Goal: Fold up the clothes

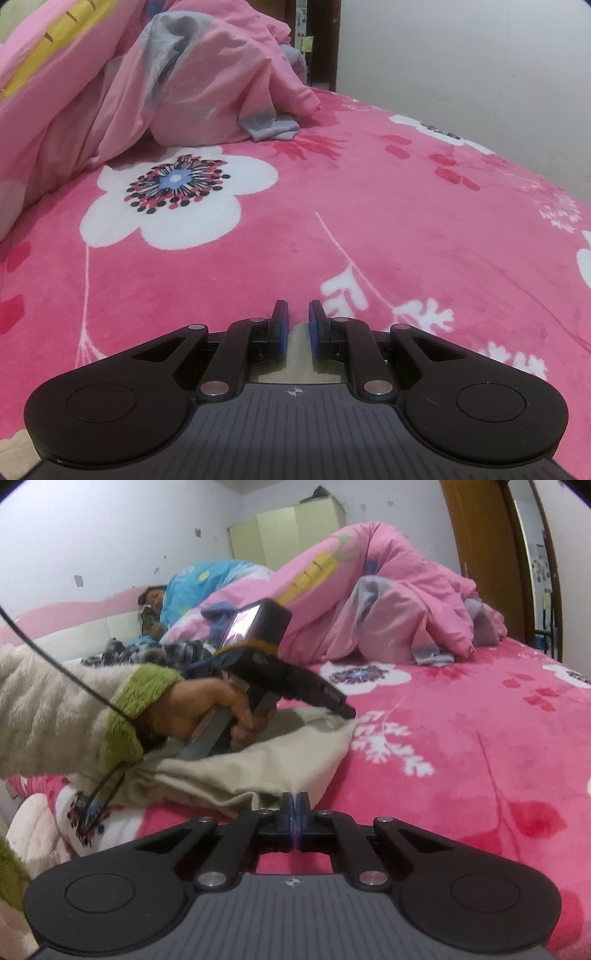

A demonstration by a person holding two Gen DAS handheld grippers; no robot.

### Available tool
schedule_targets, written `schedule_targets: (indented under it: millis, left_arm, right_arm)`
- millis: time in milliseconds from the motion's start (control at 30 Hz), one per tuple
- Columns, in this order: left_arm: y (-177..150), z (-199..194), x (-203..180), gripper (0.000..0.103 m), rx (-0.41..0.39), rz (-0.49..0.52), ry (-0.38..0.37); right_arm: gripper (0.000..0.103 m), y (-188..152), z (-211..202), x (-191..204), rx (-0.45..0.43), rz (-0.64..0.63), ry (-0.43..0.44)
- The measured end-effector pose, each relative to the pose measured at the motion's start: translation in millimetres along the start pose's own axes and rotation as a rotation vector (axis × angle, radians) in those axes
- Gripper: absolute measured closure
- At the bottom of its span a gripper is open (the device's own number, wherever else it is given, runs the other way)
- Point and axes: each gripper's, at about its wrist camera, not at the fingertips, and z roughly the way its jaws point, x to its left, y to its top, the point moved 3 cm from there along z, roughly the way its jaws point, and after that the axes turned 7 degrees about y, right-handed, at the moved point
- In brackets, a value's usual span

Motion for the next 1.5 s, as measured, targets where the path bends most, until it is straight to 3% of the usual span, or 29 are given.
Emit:
schedule_targets:
  millis: [233,333,433,467,500,533,567,700,767,800,833,967,1267,1367,1433,1500]
  left_arm:
    - [-1,10,1,0.091,0.012,-0.011,0.007]
    - [-2,10,2,0.091,0.008,-0.016,0.005]
    - [-4,10,2,0.09,-0.001,-0.024,0.001]
    - [-5,10,3,0.09,-0.001,-0.028,-0.002]
    - [-5,11,3,0.09,-0.001,-0.032,-0.005]
    - [-5,11,4,0.09,-0.001,-0.037,-0.008]
    - [-5,11,5,0.09,-0.001,-0.041,-0.01]
    - [-6,12,7,0.09,0.0,-0.053,-0.022]
    - [-7,13,8,0.09,-0.001,-0.064,-0.031]
    - [-7,14,9,0.089,-0.001,-0.071,-0.036]
    - [-8,14,10,0.089,-0.001,-0.077,-0.041]
    - [-8,15,12,0.089,-0.001,-0.084,-0.05]
    - [-7,17,13,0.089,0.008,-0.093,-0.057]
    - [0,5,17,0.083,0.057,-0.102,-0.048]
    - [7,-21,27,0.071,0.088,-0.144,-0.063]
    - [6,-57,39,0.07,0.085,-0.178,-0.115]
  right_arm:
    - [0.103,-3,-7,-2,0.028,0.032,0.02]
    - [0.102,7,-33,-26,-0.036,0.134,0.039]
    - [0.097,25,-44,-63,-0.107,0.337,0.09]
    - [0.094,31,-34,-77,-0.097,0.42,0.101]
    - [0.08,37,-22,-90,-0.08,0.504,0.11]
    - [0.06,41,-2,-102,-0.037,0.573,0.119]
    - [0.057,45,19,-112,0.011,0.638,0.127]
    - [0.057,48,90,-140,0.167,0.799,0.212]
    - [0.07,46,120,-148,0.241,0.855,0.277]
    - [0.085,44,126,-148,0.28,0.857,0.296]
    - [0.092,42,130,-146,0.318,0.853,0.312]
    - [0.096,39,111,-134,0.395,0.789,0.33]
    - [0.101,1,29,-115,0.415,0.865,0.273]
    - [0.1,-3,1,-112,0.356,0.884,0.2]
    - [0.097,13,-15,-108,0.294,0.801,0.137]
    - [0.095,35,-23,-100,0.231,0.717,0.098]
